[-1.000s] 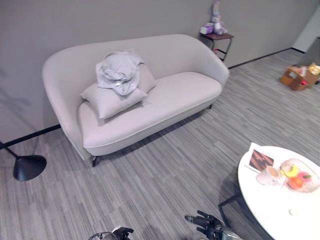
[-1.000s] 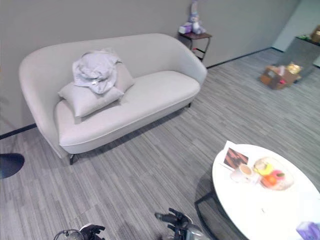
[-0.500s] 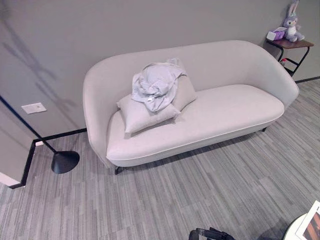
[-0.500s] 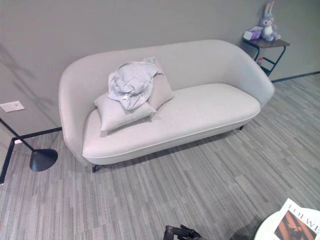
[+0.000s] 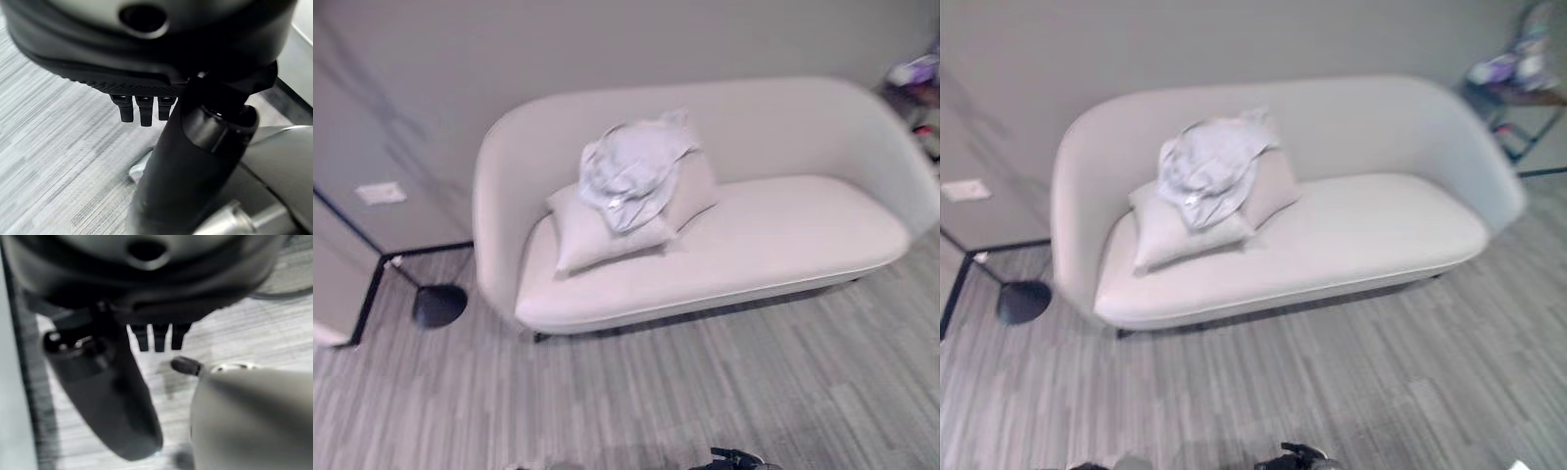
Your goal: Hang the clothes on the sofa on the clothes rack.
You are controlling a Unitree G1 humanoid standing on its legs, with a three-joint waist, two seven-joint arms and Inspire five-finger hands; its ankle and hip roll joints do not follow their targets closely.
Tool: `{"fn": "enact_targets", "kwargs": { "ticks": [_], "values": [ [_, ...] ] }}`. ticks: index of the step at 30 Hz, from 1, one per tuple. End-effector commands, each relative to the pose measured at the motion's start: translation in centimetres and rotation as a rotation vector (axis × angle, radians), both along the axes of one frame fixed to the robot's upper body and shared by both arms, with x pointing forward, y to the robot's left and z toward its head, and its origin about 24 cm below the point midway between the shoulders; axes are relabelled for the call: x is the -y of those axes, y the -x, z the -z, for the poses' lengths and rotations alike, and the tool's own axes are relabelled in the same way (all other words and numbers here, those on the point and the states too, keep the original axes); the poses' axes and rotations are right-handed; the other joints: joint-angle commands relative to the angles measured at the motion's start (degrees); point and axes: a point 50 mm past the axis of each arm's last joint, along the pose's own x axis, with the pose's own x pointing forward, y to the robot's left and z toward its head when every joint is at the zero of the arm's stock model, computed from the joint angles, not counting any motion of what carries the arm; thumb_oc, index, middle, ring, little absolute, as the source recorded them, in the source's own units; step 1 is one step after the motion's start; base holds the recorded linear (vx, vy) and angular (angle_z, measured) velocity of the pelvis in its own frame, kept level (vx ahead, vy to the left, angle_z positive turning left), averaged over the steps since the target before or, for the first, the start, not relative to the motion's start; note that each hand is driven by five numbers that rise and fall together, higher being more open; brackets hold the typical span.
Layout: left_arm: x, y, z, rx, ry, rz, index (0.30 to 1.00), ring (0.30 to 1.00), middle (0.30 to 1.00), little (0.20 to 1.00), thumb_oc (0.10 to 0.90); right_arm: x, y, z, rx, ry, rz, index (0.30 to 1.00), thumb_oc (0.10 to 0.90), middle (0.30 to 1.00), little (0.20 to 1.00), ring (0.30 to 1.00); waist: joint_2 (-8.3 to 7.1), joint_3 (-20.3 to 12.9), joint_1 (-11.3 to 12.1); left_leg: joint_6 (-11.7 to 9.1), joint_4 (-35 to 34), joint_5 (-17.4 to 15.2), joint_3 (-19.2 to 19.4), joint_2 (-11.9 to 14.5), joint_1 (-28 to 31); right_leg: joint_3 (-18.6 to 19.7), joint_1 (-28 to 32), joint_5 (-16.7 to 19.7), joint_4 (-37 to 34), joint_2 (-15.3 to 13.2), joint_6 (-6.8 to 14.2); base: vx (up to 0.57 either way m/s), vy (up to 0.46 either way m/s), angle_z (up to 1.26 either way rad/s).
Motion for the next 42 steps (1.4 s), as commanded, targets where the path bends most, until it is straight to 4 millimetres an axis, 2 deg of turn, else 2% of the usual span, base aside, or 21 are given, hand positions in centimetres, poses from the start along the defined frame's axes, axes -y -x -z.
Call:
{"fn": "enact_targets", "kwargs": {
  "ticks": [1, 3, 8, 9, 14, 17, 20, 22, 23, 26, 27, 29, 30, 31, 32, 33, 34, 35, 37, 39, 42],
  "values": [
    [4.3, -1.0, 0.5, 0.052, 0.15, -0.093, 0.9, 0.9, 0.9, 0.9, 0.8, -0.5, 2.0, 0.6, -0.046, -0.034, 0.072, 0.9, 0.8, 0.9, 0.9, 0.9, 1.54, -2.2, 1.47, 0.79, -9.93, 8.06, -0.18, -1.87, 3.33, -0.26, -0.56, -3.08, 0.45, 8.06, 0.71, 0.27, 0.113, 0.01],
    [3.5, 0.1, 0.7, 0.028, 0.151, -0.208, 0.9, 0.9, 0.9, 0.9, 0.8, -0.1, 3.0, 0.7, -0.069, -0.027, 0.115, 0.9, 0.8, 0.9, 0.9, 0.9, 2.11, -2.32, 3.69, -0.31, -17.76, 13.15, -3.39, -4.01, -0.55, 1.88, 2.23, -5.19, 0.45, 10.23, -0.15, 0.38, 0.144, -0.71],
    [2.1, 3.0, 1.0, -0.038, 0.133, -0.358, 0.9, 0.9, 0.9, 0.9, 0.8, -0.4, 3.3, 0.8, -0.067, -0.036, 0.131, 0.9, 0.8, 0.9, 0.9, 0.9, 0.85, -4.47, 4.2, 0.62, -19.02, 15.09, -3.2, -3.98, 1.97, 3.27, 6.43, -6.86, 0.45, 10.88, -0.31, 0.31, 0.131, -0.28],
    [1.7, 3.5, 0.9, -0.05, 0.126, -0.365, 0.9, 0.9, 0.9, 0.9, 0.8, -0.7, 3.0, 0.8, -0.046, -0.053, 0.152, 0.9, 0.8, 0.9, 0.9, 0.9, -0.72, -5.62, 4.01, 1.36, -18.31, 14.24, -2.3, -4.53, 3.53, 3.83, 7.56, -6.8, 0.45, 9.64, 0.34, 0.45, 0.238, -0.3],
    [1.5, 2.2, 0.7, -0.026, 0.082, -0.204, 0.9, 0.9, 0.9, 0.9, 0.8, -0.8, 1.7, 0.6, 0.001, -0.055, 0.156, 0.9, 0.8, 0.9, 0.9, 0.9, -2.8, -7.31, 3.33, 3.2, -16.43, 10.6, -0.33, -5.92, 5.41, 4.57, 7.54, -5.77, 3.56, 6.59, 2.48, 0.27, 0.222, -0.29],
    [1.8, 1.2, 0.6, 0.003, 0.075, -0.143, 0.9, 0.9, 0.9, 0.9, 0.8, -1.0, 0.0, 0.1, 0.064, -0.048, 0.17, 0.9, 0.8, 0.9, 0.9, 0.9, -2.76, -7.46, 2.98, 3.89, -17.06, 9.68, 0.54, -6.37, 6.43, 5.01, 5.81, -5.4, 6.99, 5.82, 3.38, 0.12, 0.184, -0.19],
    [2.3, 0.1, 0.5, 0.033, 0.067, -0.055, 0.9, 0.9, 0.9, 0.9, 0.8, -0.9, -4.9, -1.9, 0.273, -0.028, 0.188, 0.9, 0.8, 0.9, 0.9, 0.9, -1.4, -6.23, 0.83, 5.77, -19.33, 7.51, 1.97, -7.15, 10.31, 4.35, -2.18, -1.78, 23.1, 3.92, 6.46, 0.11, 0.241, -0.25],
    [2.4, -0.1, 0.4, 0.038, 0.066, -0.032, 0.9, 0.9, 0.9, 0.9, 0.8, 0.2, -8.4, -4.5, 0.459, 0.035, 0.163, 0.9, 0.8, 0.9, 0.9, 0.9, -0.71, -4.49, -0.96, 6.77, -19.33, 5.7, 2.33, -7.55, 13.04, 3.24, -5.17, 2.18, 32.64, 2.03, 7.82, 0.08, 0.165, -0.22],
    [2.5, -0.1, 0.4, 0.038, 0.066, -0.032, 0.9, 0.9, 0.9, 0.9, 0.8, 0.2, -8.4, -4.5, 0.459, 0.036, 0.163, 0.9, 0.8, 0.9, 0.9, 0.9, -0.55, -4.62, -0.89, 6.74, -19.33, 5.79, 2.36, -7.36, 12.87, 3.25, -5.31, 2.4, 32.48, 2.22, 7.75, 0.09, 0.116, 0.01],
    [2.4, 0.6, 0.6, 0.012, 0.059, 0.022, 0.9, 0.9, 0.9, 0.9, 0.8, 3.0, -11.3, -9.0, 0.694, 0.2, 0.13, 0.9, 0.8, 0.9, 0.9, 0.9, 0.65, -2.87, -2.63, 7.71, -19.33, 3.44, 2.45, -7.12, 16.54, 1.43, -9.55, 3.44, 43.12, 0.23, 7.67, 0.2, 0.109, 0.08],
    [2.3, 0.6, 0.5, 0.013, 0.057, 0.043, 0.9, 0.9, 0.9, 0.9, 0.8, 5.2, -12.2, -12.1, 0.815, 0.342, 0.094, 0.9, 0.8, 0.9, 0.9, 0.9, 0.9, -2.34, -2.91, 7.47, -19.33, 2.23, 2.32, -6.99, 18.13, -0.56, -11.81, 1.64, 41.81, -2.02, 6.71, 0.28, 0.024, 0.09],
    [2.4, 0.3, 0.5, 0.024, 0.061, 0.056, 0.9, 0.9, 0.9, 0.9, 0.8, 7.1, -12.7, -14.9, 0.896, 0.499, 0.039, 0.9, 0.8, 0.9, 0.9, 0.9, 1.03, -1.99, -2.83, 6.73, -19.33, 1.54, 1.76, -6.4, 18.71, -1.57, -12.66, -0.86, 35.17, -3.23, 5.66, 0.2, -0.08, 0.11],
    [2.4, 0.3, 0.5, 0.024, 0.061, 0.058, 0.9, 0.9, 0.9, 0.9, 0.8, 7.1, -12.6, -14.9, 0.895, 0.501, 0.039, 0.9, 0.8, 0.9, 0.9, 0.9, 1.22, -2.03, -2.82, 6.66, -19.33, 1.7, 1.72, -6.18, 18.57, -1.75, -12.59, -0.58, 34.79, -2.99, 5.49, 0.22, -0.185, 0.21],
    [2.6, 0.4, 0.5, 0.024, 0.064, 0.067, 0.9, 0.9, 0.9, 0.9, 0.8, 8.8, -13.0, -17.6, 0.963, 0.641, -0.007, 0.9, 0.8, 0.9, 0.9, 0.9, 1.02, -1.9, -3.09, 5.76, -19.33, 0.76, 0.58, -5.96, 19.1, -0.16, -13.23, -0.88, 25.5, -3.96, 5.52, 0.13, -0.126, 0.32],
    [2.6, 0.4, 0.5, 0.024, 0.064, 0.068, 0.9, 0.9, 0.9, 0.9, 0.8, 8.8, -13.0, -17.6, 0.963, 0.642, -0.007, 0.9, 0.8, 0.9, 0.9, 0.9, 1.19, -1.98, -3.05, 5.75, -19.33, 0.96, 0.59, -5.79, 18.92, -0.3, -13.1, -0.37, 24.86, -3.71, 5.42, 0.34, -0.284, 0.29],
    [2.7, 0.3, 0.5, 0.025, 0.06, 0.09, 0.9, 0.9, 0.9, 0.9, 0.8, 9.5, -13.4, -20.5, 1.051, 0.75, -0.06, 0.9, 0.8, 0.9, 0.9, 0.9, 0.44, -1.9, -3.88, 4.83, -19.33, -0.74, -1.62, -5.89, 20.11, 5.32, -13.75, 3.11, 12.97, -4.05, 6.8, 0.18, -0.159, 0.21],
    [2.8, 0.3, 0.5, 0.025, 0.06, 0.091, 0.9, 0.9, 0.9, 0.9, 0.8, 9.5, -13.4, -20.5, 1.051, 0.751, -0.059, 0.9, 0.8, 0.9, 0.9, 0.9, 0.46, -1.94, -3.79, 4.86, -19.33, -0.53, -1.54, -5.9, 19.95, 5.33, -13.66, 3.69, 12.33, -3.99, 6.78, 0.38, -0.306, 0.19],
    [2.7, -0.4, 0.3, 0.048, 0.049, 0.129, 0.9, 0.9, 0.9, 0.9, 0.8, 9.6, -13.4, -22.7, 1.122, 0.839, -0.124, 0.9, 0.8, 0.9, 0.9, 0.9, -0.21, -1.68, -4.76, 4.14, -19.33, -1.84, -3.73, -5.73, 21.29, 11.17, -15.49, 7.32, 6.46, -3.97, 8.2, 0.18, -0.138, 0.29],
    [3.1, -0.9, 0.3, 0.052, 0.062, 0.172, 0.9, 0.9, 0.9, 0.9, 0.8, 9.9, -13.7, -23.9, 1.133, 0.932, -0.188, 0.9, 0.8, 0.9, 0.9, 0.9, -0.55, -1.76, -4.83, 3.74, -19.33, -2.7, -4.26, -5.24, 22.0, 13.39, -15.79, 9.35, 4.59, -3.94, 9.11, 0.29, -0.216, 0.36],
    [2.1, -0.9, 0.1, 0.073, 0.011, 0.18, 0.9, 0.9, 0.9, 0.9, 0.8, 8.3, -13.3, -25.5, 1.233, 0.953, -0.26, 0.9, 0.8, 0.9, 0.9, 0.9, -2.24, -3.23, -4.45, 3.03, -19.33, -3.25, -5.73, -4.21, 23.48, 13.29, -14.09, 8.86, 4.47, -3.16, 8.99, 0.29, -0.269, 0.59],
    [2.4, -1.3, 0.0, 0.11, 0.022, 0.145, 0.9, 0.9, 0.9, 0.9, 0.8, 7.4, -14.0, -27.1, 1.318, 0.976, -0.305, 0.9, 0.8, 0.9, 0.9, 0.9, -1.98, -4.42, -3.35, 1.31, -19.33, -2.52, -8.17, -0.32, 23.25, 10.88, -11.69, 7.58, 2.99, -0.11, 7.88, 0.22, -0.322, 0.65]
  ]
}}
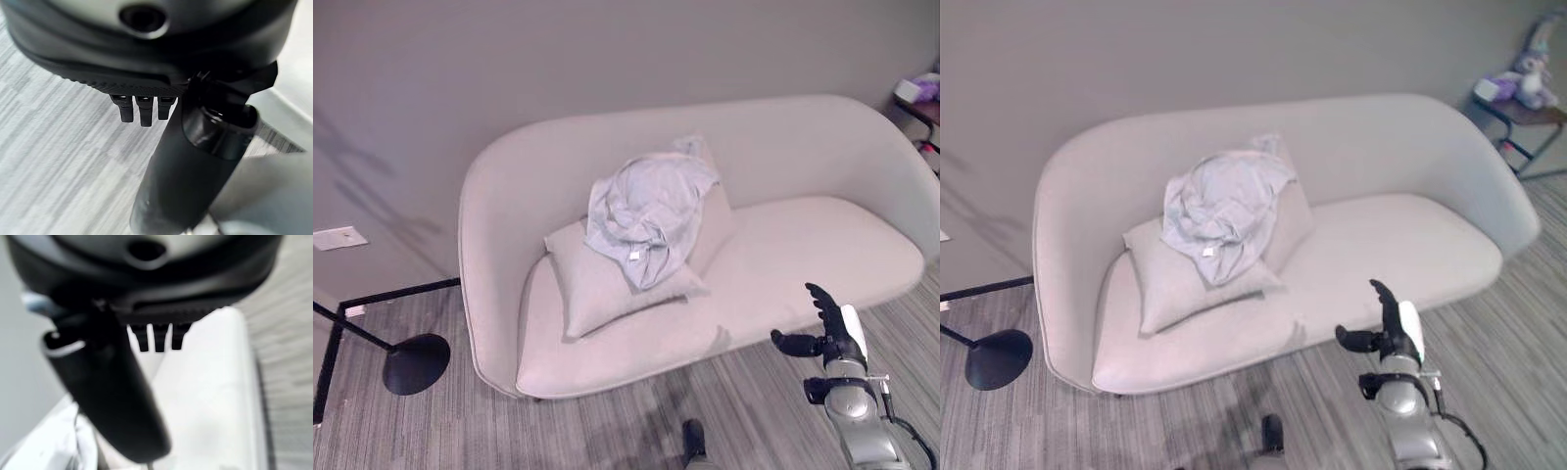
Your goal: Hang the clothes on the sofa on the clothes rack.
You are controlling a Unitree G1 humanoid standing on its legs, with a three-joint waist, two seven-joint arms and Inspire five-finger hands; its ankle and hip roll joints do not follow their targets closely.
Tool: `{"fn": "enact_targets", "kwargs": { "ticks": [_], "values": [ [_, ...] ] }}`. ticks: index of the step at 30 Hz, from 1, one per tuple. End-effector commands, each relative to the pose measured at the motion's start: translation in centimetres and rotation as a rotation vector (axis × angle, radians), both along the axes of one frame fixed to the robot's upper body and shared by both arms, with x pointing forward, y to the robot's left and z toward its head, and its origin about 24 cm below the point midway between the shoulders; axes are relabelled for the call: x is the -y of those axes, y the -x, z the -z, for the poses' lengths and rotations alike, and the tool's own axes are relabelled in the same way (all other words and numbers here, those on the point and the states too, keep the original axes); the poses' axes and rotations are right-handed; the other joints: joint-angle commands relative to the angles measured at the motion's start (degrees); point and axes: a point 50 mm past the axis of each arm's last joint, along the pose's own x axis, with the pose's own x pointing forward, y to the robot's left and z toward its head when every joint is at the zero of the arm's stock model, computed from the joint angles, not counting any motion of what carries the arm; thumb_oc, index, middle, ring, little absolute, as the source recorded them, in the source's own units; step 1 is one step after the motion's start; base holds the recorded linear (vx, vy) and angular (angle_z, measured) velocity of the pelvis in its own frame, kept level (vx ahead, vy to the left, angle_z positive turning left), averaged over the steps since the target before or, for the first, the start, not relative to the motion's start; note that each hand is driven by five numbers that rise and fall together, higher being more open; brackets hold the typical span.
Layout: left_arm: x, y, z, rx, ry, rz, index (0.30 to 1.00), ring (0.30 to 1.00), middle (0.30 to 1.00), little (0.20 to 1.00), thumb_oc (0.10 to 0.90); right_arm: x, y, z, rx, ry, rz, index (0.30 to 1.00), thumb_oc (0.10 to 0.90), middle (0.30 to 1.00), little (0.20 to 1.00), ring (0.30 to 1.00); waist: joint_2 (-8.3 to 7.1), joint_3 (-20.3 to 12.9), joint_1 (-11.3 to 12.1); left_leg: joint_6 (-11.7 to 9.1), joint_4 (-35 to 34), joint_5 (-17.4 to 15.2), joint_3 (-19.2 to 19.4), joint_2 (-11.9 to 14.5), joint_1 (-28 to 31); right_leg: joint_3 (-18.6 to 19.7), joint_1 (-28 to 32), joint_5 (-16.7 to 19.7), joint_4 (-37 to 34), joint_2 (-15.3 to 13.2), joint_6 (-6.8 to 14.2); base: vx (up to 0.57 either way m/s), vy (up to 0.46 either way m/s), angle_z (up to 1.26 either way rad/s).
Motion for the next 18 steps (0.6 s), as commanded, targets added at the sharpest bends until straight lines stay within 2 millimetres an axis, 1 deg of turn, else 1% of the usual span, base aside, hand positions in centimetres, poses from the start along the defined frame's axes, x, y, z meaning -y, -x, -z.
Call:
{"fn": "enact_targets", "kwargs": {
  "ticks": [1, 3, 5, 7, 8, 9, 10, 11, 12, 13, 14, 15, 16, 17, 18],
  "values": [
    [2.6, -4.6, -0.5, 0.17, 0.086, 0.025, 0.9, 0.9, 0.9, 0.9, 0.8, -0.1, -3.8, -8.9, 0.374, 0.171, -0.104, 0.9, 0.8, 0.9, 0.9, 0.9, -0.57, -1.28, 2.15, -2.78, 0.1, -3.26, -1.49, 7.56, -1.63, -3.3, -0.68, -5.14, 3.41, 1.61, 0.54, 0.09, -0.175, 0.35],
    [3.6, -5.1, -0.5, 0.187, 0.108, 0.089, 0.9, 0.9, 0.9, 0.9, 0.8, -0.6, -4.9, -9.7, 0.403, 0.192, -0.133, 0.9, 0.8, 0.9, 0.9, 0.9, 0.11, -1.91, 3.1, -4.0, 0.1, -2.17, -2.87, 9.9, -2.66, -5.91, 1.44, -6.08, 1.65, 3.32, -0.33, 0.1, -0.19, 0.48],
    [4.5, -5.5, -0.6, 0.194, 0.127, 0.146, 0.9, 0.9, 0.9, 0.9, 0.8, -0.9, -5.9, -10.6, 0.416, 0.221, -0.164, 0.9, 0.8, 0.9, 0.9, 0.9, 0.77, -2.35, 3.9, -5.09, 0.1, -1.2, -3.97, 11.83, -3.54, -7.56, 2.45, -7.28, 1.02, 4.86, -1.16, 0.09, -0.186, 0.46],
    [5.2, -5.9, -0.7, 0.214, 0.139, 0.176, 0.9, 0.9, 0.9, 0.9, 0.8, -1.8, -7.4, -11.4, 0.438, 0.22, -0.206, 0.9, 0.8, 0.9, 0.9, 0.9, 1.81, -2.77, 5.29, -6.65, 0.1, 0.0, -4.68, 14.01, -4.67, -9.49, 3.18, -9.39, 1.02, 6.53, -2.03, 0.09, -0.145, 0.5],
    [5.2, -6.0, -0.7, 0.215, 0.14, 0.174, 0.9, 0.9, 0.9, 0.9, 0.8, -1.9, -7.5, -11.4, 0.439, 0.221, -0.207, 0.9, 0.8, 0.9, 0.9, 0.9, 1.92, -2.74, 5.13, -6.74, 0.1, -0.03, -4.78, 14.14, -4.69, -9.61, 3.22, -9.44, 1.02, 6.65, -2.1, 0.08, -0.114, 0.47],
    [5.3, -6.0, -0.7, 0.223, 0.14, 0.161, 0.9, 0.9, 0.9, 0.9, 0.8, -2.0, -7.9, -11.4, 0.435, 0.229, -0.213, 0.9, 0.8, 0.9, 0.9, 0.9, 2.23, -2.55, 5.69, -7.43, 0.1, 0.58, -5.13, 14.85, -5.06, -10.32, 3.65, -10.05, 1.02, 7.17, -2.62, 0.07, -0.086, 0.46],
    [5.3, -6.1, -0.7, 0.231, 0.141, 0.132, 0.9, 0.9, 0.9, 0.9, 0.8, -2.1, -8.6, -11.3, 0.427, 0.221, -0.202, 0.9, 0.8, 0.9, 0.9, 0.9, 2.44, -2.25, 6.76, -8.45, 0.1, 1.76, -5.34, 15.7, -5.84, -11.71, 4.32, -11.01, 1.02, 7.85, -3.13, 0.07, -0.086, 0.81],
    [5.3, -6.1, -0.7, 0.232, 0.142, 0.13, 0.9, 0.9, 0.9, 0.9, 0.8, -2.1, -8.7, -11.4, 0.429, 0.221, -0.203, 0.9, 0.8, 0.9, 0.9, 0.9, 2.53, -2.18, 6.48, -8.54, 0.1, 1.78, -5.56, 15.79, -5.91, -11.93, 4.39, -11.07, 1.02, 7.92, -3.19, 0.1, -0.084, 0.75],
    [5.1, -5.6, -0.6, 0.219, 0.14, 0.075, 0.9, 0.9, 0.9, 0.9, 0.8, -2.3, -9.6, -11.2, 0.426, 0.173, -0.191, 0.9, 0.8, 0.9, 0.9, 0.9, 2.85, -1.84, 7.09, -9.37, 0.1, 2.77, -5.65, 16.33, -6.51, -13.65, 5.36, -12.03, 1.02, 8.27, -3.79, 0.09, -0.058, 0.75],
    [5.0, -5.4, -0.5, 0.215, 0.137, 0.052, 0.9, 0.9, 0.9, 0.9, 0.8, -2.4, -9.9, -11.1, 0.423, 0.155, -0.192, 0.9, 0.8, 0.9, 0.9, 0.9, 2.95, -1.7, 7.41, -9.62, 0.1, 3.14, -5.42, 16.55, -6.63, -14.29, 5.89, -12.37, 1.02, 8.4, -3.97, 0.13, -0.066, 0.43],
    [4.5, -5.1, -0.4, 0.211, 0.123, -0.012, 0.9, 0.9, 0.9, 0.9, 0.8, -2.7, -10.5, -11.1, 0.423, 0.1, -0.195, 0.9, 0.8, 0.9, 0.9, 0.9, 3.07, -1.21, 8.2, -10.0, 0.1, 4.17, -4.16, 16.95, -7.07, -15.83, 6.74, -13.0, 1.02, 8.25, -4.28, 0.06, -0.03, 0.57],
    [4.5, -5.1, -0.4, 0.213, 0.124, -0.015, 0.9, 0.9, 0.9, 0.9, 0.8, -2.8, -10.6, -11.2, 0.425, 0.1, -0.198, 0.9, 0.8, 0.9, 0.9, 0.9, 3.1, -1.04, 7.93, -10.02, 0.1, 4.19, -4.31, 16.95, -7.04, -15.98, 6.87, -13.05, 1.02, 8.24, -4.29, 0.05, -0.008, 0.67],
    [4.4, -5.0, -0.4, 0.215, 0.121, -0.044, 0.9, 0.9, 0.9, 0.9, 0.8, -2.7, -10.9, -11.0, 0.414, 0.071, -0.188, 0.9, 0.8, 0.9, 0.9, 0.9, 3.18, -0.54, 8.26, -10.01, 0.1, 4.92, -2.98, 17.1, -7.27, -17.14, 7.46, -13.36, 1.02, 7.99, -4.44, 0.03, 0.023, 0.88],
    [4.4, -4.9, -0.4, 0.217, 0.127, -0.085, 0.9, 0.9, 0.9, 0.9, 0.8, -2.2, -11.4, -10.5, 0.378, 0.041, -0.159, 0.9, 0.8, 0.9, 0.9, 0.9, 3.05, 0.19, 8.46, -9.52, 1.23, 5.88, 1.21, 17.12, -8.56, -19.41, 8.44, -13.77, 1.02, 7.15, -4.62, 0.03, 0.026, 0.84],
    [4.4, -4.9, -0.4, 0.218, 0.127, -0.086, 0.9, 0.9, 0.9, 0.9, 0.8, -2.3, -11.5, -10.5, 0.379, 0.041, -0.16, 0.9, 0.8, 0.9, 0.9, 0.9, 3.02, 0.24, 8.37, -9.49, 1.31, 5.86, 1.18, 17.05, -8.62, -19.44, 8.44, -13.78, 1.02, 7.09, -4.6, 0.02, 0.026, 0.85]
  ]
}}
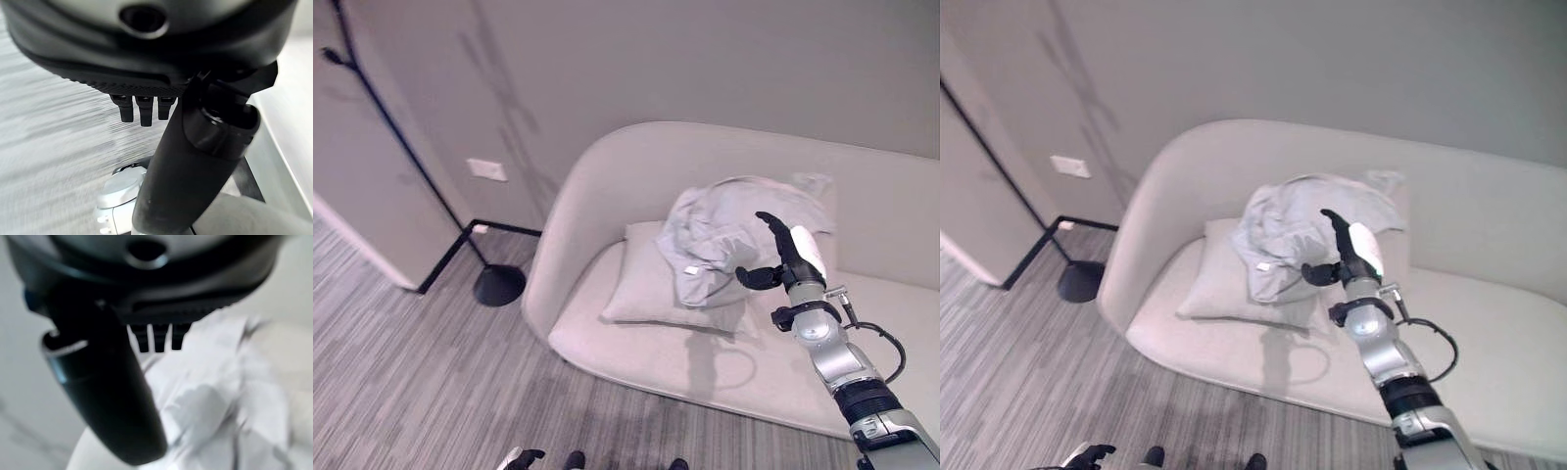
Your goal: Hang the clothes on the sofa on the clothes rack.
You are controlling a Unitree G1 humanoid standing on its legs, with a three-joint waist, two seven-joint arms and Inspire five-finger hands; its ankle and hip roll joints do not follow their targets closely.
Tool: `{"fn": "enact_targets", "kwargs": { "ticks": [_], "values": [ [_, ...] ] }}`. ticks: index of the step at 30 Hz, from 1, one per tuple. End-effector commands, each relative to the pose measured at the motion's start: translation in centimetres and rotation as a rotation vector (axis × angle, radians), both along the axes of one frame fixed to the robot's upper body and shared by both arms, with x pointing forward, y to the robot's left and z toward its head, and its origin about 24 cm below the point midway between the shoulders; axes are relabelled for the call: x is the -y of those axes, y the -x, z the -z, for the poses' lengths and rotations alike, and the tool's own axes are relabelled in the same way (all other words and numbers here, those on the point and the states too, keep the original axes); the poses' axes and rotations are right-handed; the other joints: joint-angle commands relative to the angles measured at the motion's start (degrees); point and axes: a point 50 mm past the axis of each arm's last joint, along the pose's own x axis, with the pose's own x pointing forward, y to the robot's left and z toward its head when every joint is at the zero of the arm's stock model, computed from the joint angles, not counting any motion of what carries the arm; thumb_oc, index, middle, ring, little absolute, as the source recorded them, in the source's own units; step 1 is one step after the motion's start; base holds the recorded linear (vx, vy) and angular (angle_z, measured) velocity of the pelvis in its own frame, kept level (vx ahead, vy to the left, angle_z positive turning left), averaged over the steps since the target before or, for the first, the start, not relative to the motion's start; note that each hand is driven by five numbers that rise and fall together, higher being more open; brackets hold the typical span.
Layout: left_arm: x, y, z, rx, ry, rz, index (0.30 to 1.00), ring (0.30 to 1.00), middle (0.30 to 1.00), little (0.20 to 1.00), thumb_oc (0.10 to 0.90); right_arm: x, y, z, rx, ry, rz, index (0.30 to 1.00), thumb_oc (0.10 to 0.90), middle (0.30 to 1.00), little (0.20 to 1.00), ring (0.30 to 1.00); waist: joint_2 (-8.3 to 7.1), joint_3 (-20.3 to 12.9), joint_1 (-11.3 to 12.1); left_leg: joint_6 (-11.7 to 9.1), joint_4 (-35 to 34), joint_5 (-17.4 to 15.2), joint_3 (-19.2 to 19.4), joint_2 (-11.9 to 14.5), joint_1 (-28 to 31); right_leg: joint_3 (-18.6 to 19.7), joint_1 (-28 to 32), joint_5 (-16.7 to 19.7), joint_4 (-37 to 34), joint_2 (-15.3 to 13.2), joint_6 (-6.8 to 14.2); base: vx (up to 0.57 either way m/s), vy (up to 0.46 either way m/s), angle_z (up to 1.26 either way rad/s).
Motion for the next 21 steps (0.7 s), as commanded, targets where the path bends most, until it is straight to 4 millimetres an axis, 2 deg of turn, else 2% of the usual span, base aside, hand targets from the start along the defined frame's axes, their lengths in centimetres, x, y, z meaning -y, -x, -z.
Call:
{"fn": "enact_targets", "kwargs": {
  "ticks": [1, 3, 7, 9, 14, 21],
  "values": [
    [4.2, -2.0, 0.3, 0.055, 0.112, 0.023, 0.9, 0.9, 0.9, 0.9, 0.8, 1.5, -1.5, -4.9, 0.196, -0.051, 0.045, 0.9, 0.8, 0.9, 0.9, 0.9, -2.9, 0.18, -1.5, 0.94, 0.78, 1.45, 9.06, 1.19, 1.18, 1.38, 4.73, -7.68, 1.03, -4.83, 3.27, 0.03, 0.008, 0.64],
    [3.8, -1.2, 0.4, 0.04, 0.109, -0.018, 0.9, 0.9, 0.9, 0.9, 0.8, 1.7, -2.0, -4.5, 0.156, -0.001, 0.066, 0.9, 0.8, 0.9, 0.9, 0.9, -2.74, 0.0, -1.14, 1.28, 1.22, 1.76, 12.71, 1.32, 0.63, 0.05, 5.34, -7.8, 1.03, -5.03, 3.21, 0.09, 0.01, 0.37],
    [3.6, -0.7, 0.5, 0.033, 0.093, -0.005, 0.9, 0.9, 0.9, 0.9, 0.8, 1.9, -2.7, -4.7, 0.157, 0.06, 0.121, 0.9, 0.8, 0.9, 0.9, 0.9, -2.75, -0.25, -0.49, 1.29, -0.4, 2.18, 12.77, 1.17, 1.57, -0.15, 5.29, -7.31, 1.03, -5.11, 3.39, 0.1, 0.004, 0.17],
    [3.8, -1.0, 0.4, 0.044, 0.079, 0.043, 0.9, 0.9, 0.9, 0.9, 0.8, 2.2, -3.0, -6.0, 0.225, 0.115, 0.178, 0.9, 0.8, 0.9, 0.9, 0.9, -2.79, 0.01, -0.57, 1.25, -1.04, 2.22, 12.62, 1.21, 1.54, -0.42, 5.01, -7.35, 1.03, -4.98, 3.39, 0.07, 0.007, 0.15],
    [4.1, -1.3, 0.3, 0.06, 0.056, 0.108, 0.9, 0.9, 0.9, 0.9, 0.8, 3.6, -1.6, -8.4, 0.389, 0.201, 0.262, 0.9, 0.8, 0.9, 0.9, 0.9, -2.41, 0.23, -0.82, 1.09, -1.24, 2.39, 12.04, 1.48, 0.4, -1.12, 3.96, -7.87, 1.03, -4.54, 3.23, 0.02, -0.009, 0.11],
    [4.1, -1.3, 0.3, 0.071, 0.046, 0.134, 0.9, 0.9, 0.9, 0.9, 0.8, 4.0, -0.4, -8.7, 0.429, 0.28, 0.26, 0.9, 0.8, 0.9, 0.9, 0.9, -2.06, 0.4, -0.93, 0.58, -1.24, 2.85, 11.21, 1.69, -0.6, -1.68, 3.4, -8.21, 1.03, -4.11, 3.16, 0.01, -0.008, 0.05]
  ]
}}
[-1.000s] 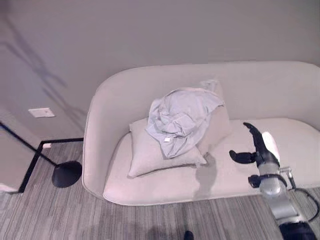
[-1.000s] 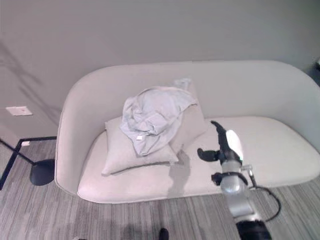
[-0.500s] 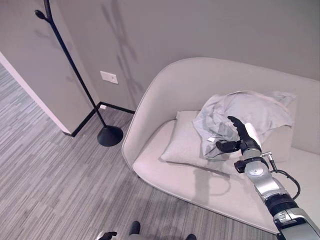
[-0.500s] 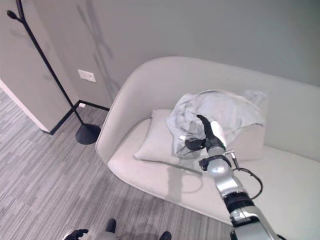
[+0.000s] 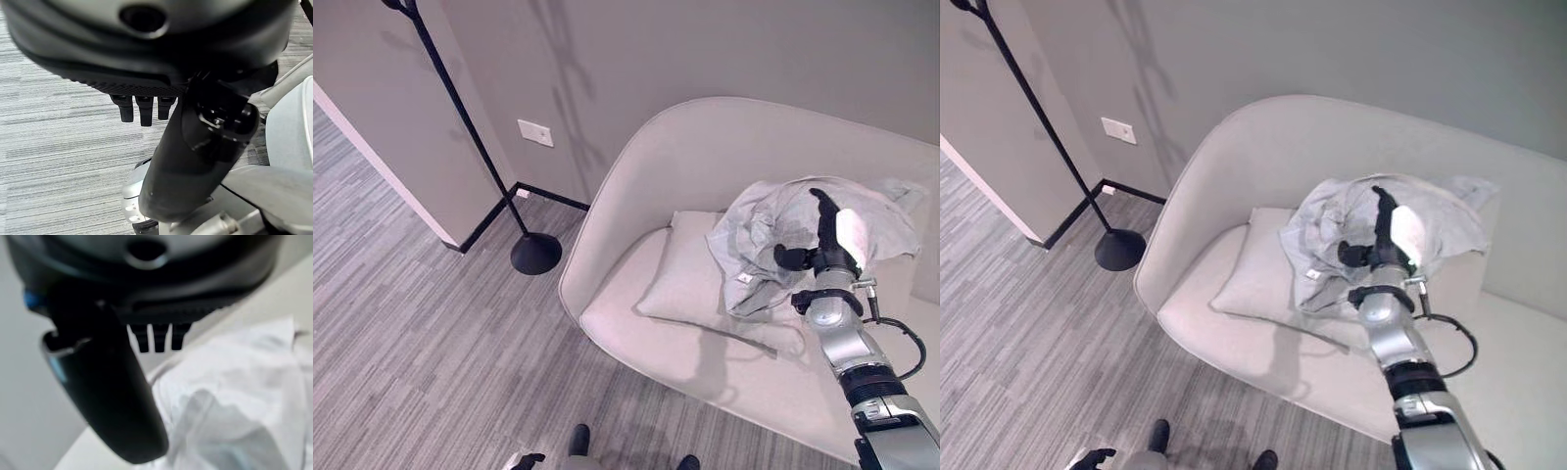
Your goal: Hang the clothes on the sofa on the clothes rack.
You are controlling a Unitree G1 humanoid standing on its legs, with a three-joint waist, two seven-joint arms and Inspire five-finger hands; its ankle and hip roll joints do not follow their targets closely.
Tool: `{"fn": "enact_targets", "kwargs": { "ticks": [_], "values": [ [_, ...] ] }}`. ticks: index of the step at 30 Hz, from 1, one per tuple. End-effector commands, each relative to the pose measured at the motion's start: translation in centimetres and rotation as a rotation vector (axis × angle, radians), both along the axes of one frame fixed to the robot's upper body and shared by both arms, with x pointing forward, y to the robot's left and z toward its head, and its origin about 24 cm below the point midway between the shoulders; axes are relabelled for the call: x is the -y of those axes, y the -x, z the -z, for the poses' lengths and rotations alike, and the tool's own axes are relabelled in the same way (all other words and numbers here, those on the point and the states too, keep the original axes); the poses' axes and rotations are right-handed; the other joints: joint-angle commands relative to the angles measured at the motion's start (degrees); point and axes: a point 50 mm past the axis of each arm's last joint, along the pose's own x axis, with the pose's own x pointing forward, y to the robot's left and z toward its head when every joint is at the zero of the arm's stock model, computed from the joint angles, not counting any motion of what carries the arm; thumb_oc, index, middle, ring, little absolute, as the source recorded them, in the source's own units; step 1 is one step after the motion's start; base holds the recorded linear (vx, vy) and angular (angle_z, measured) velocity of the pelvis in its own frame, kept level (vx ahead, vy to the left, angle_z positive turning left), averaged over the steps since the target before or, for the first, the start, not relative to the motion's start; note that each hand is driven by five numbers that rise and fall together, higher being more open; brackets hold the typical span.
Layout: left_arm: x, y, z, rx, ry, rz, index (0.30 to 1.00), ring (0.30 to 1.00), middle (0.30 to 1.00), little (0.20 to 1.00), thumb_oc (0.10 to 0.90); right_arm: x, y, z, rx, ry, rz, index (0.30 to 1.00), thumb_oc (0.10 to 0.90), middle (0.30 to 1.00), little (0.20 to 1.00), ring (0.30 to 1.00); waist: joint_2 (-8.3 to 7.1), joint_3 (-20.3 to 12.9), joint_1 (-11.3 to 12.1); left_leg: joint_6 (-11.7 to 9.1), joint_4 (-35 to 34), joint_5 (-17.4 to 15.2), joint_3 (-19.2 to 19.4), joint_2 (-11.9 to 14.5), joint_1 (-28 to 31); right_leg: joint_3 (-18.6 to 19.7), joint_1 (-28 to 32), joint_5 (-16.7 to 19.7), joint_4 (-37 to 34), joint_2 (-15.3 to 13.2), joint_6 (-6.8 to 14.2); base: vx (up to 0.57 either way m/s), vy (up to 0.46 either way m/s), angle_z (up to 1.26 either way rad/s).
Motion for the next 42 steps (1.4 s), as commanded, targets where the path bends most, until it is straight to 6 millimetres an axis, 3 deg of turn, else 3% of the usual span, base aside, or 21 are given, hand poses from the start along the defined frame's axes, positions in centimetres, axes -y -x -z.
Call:
{"fn": "enact_targets", "kwargs": {
  "ticks": [1, 7, 8, 14, 15, 17, 27, 36, 38, 41, 42],
  "values": [
    [3.9, -2.4, 0.1, 0.062, 0.08, 0.138, 0.9, 0.9, 0.9, 0.9, 0.8, 0.4, -0.2, -5.5, 0.21, 0.166, -0.029, 0.9, 0.8, 0.9, 0.9, 0.9, -0.95, -1.88, -0.07, -0.69, 0.11, -0.39, 4.68, 4.05, 0.13, 1.36, 1.7, -7.39, 0.96, -0.13, 0.98, 0.0, 0.0, 0.0],
    [4.8, -3.0, 0.0, 0.089, 0.098, 0.184, 0.9, 0.9, 0.9, 0.9, 0.8, 1.0, -1.5, -2.1, 0.037, 0.021, -0.003, 0.9, 0.8, 0.9, 0.9, 0.9, 0.08, -0.23, 0.28, -1.04, 0.11, 0.75, 3.14, 3.81, -2.16, 0.38, 0.34, -7.31, 1.4, -0.06, 0.71, -0.01, 0.0, 0.06],
    [5.1, -3.3, -0.1, 0.105, 0.108, 0.197, 0.9, 0.9, 0.9, 0.9, 0.8, 2.0, -2.1, -1.5, -0.022, -0.009, 0.041, 0.9, 0.8, 0.9, 0.9, 0.9, 0.71, 0.46, 0.64, -1.34, 0.11, 1.62, 2.31, 3.45, -3.76, -0.56, -0.69, -7.21, 1.58, -0.24, 0.78, -0.06, 0.009, 0.3],
    [5.2, -4.4, -0.5, 0.147, 0.11, 0.21, 0.9, 0.9, 0.9, 0.9, 0.8, 3.7, -3.2, -0.6, -0.146, -0.127, 0.16, 0.9, 0.8, 0.9, 0.9, 0.9, 1.9, 1.79, 2.02, -1.85, 0.11, 3.23, 1.04, 2.79, -7.15, -1.46, -3.69, -6.81, 2.35, -0.8, 0.9, -0.05, 0.008, 0.15],
    [5.3, -4.6, -0.6, 0.158, 0.111, 0.213, 0.9, 0.9, 0.9, 0.9, 0.8, 4.0, -3.1, -0.3, -0.182, -0.129, 0.178, 0.862, 0.775, 0.862, 0.862, 0.862, 2.12, 1.87, 2.26, -1.93, 0.11, 3.42, 0.93, 2.77, -7.52, -1.55, -4.09, -6.76, 2.43, -0.86, 0.91, -0.03, 0.02, 0.05],
    [5.6, -5.1, -0.8, 0.173, 0.114, 0.224, 0.9, 0.9, 0.9, 0.9, 0.8, 4.3, -2.9, 0.4, -0.237, -0.134, 0.205, 0.3, 0.4, 0.3, 0.3, 0.3, 2.4, 2.06, 2.49, -2.09, 0.11, 3.83, 0.86, 2.65, -8.05, -1.76, -4.31, -6.66, 2.41, -0.96, 0.96, 0.0, 0.0, 0.0],
    [5.8, -5.1, -0.7, 0.179, 0.099, 0.201, 0.9, 0.9, 0.9, 0.9, 0.8, 2.2, -2.8, 2.1, -0.237, -0.141, 0.111, 0.3, 0.4, 0.3, 0.3, 0.3, 2.39, 1.78, 0.71, -2.23, 0.11, 3.66, 1.39, 2.96, -7.84, -1.69, -3.39, -6.82, 1.97, -0.65, 0.69, 0.0, 0.003, 0.01],
    [5.8, -4.8, -0.6, 0.18, 0.088, 0.201, 0.9, 0.9, 0.9, 0.9, 0.8, 1.3, -1.4, -0.5, -0.022, -0.083, 0.003, 0.3, 0.4, 0.3, 0.3, 0.3, 1.75, 0.71, -1.4, -1.92, 0.11, 2.2, 2.99, 3.42, -4.96, -0.6, -1.34, -7.32, 1.59, -0.47, 0.59, 0.01, 0.002, -0.02],
    [5.3, -4.9, -0.8, 0.198, 0.093, 0.133, 0.9, 0.9, 0.9, 0.9, 0.8, 0.6, -0.7, -2.4, 0.101, -0.105, -0.055, 0.3, 0.4, 0.3, 0.3, 0.3, 1.58, -0.2, -1.81, -1.81, 0.11, 1.7, 3.44, 3.45, -3.42, -0.04, 0.06, -7.61, 1.35, -0.41, 0.61, 0.02, -0.002, -0.11],
    [5.0, -5.1, -0.9, 0.218, 0.098, 0.081, 0.9, 0.9, 0.9, 0.9, 0.8, 0.0, -0.3, -3.3, 0.156, -0.104, -0.087, 0.3, 0.4, 0.3, 0.3, 0.3, 1.41, -0.53, -1.77, -1.83, 0.11, 1.45, 3.64, 3.44, -2.52, 0.09, 0.95, -7.89, 1.25, -0.36, 0.56, 0.01, -0.01, -0.06],
    [4.9, -5.7, -1.2, 0.251, 0.114, 0.037, 0.9, 0.9, 0.9, 0.9, 0.8, -0.8, 0.0, -4.7, 0.227, -0.088, -0.129, 0.3, 0.4, 0.3, 0.3, 0.3, 1.31, -1.01, -1.91, -1.83, 0.11, 1.25, 3.84, 3.38, -1.9, 0.32, 1.56, -8.01, 1.15, -0.24, 0.52, 0.0, -0.006, -0.09]
  ]
}}
